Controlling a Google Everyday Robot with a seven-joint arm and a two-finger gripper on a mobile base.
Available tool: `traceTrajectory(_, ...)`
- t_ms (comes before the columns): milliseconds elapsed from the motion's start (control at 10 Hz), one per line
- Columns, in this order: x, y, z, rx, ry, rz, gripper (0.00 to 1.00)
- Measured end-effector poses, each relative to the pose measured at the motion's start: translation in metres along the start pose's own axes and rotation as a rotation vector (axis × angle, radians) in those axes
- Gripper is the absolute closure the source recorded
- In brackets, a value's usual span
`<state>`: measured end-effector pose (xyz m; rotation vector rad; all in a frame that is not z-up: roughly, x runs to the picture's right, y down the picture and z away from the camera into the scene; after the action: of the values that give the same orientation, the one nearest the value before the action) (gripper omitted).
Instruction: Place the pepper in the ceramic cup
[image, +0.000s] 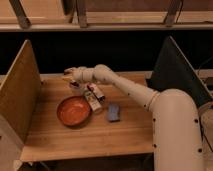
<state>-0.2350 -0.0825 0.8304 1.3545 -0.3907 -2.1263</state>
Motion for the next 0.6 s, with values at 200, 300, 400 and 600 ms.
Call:
traceTrajectory(200, -0.0002, 0.0001, -0.0001, 0.0, 0.0, 0.0, 0.73)
traceTrajectory(300, -0.0004, 0.0005, -0.0005, -0.001, 0.0, 0.0, 0.61)
traceTrajectory(400, 0.0001, -0.0002, 0.0005, 0.001, 0.0, 0.0, 0.5)
traceTrajectory(600, -0.0002, 0.0001, 0.0003, 0.0, -0.001, 0.0, 0.3)
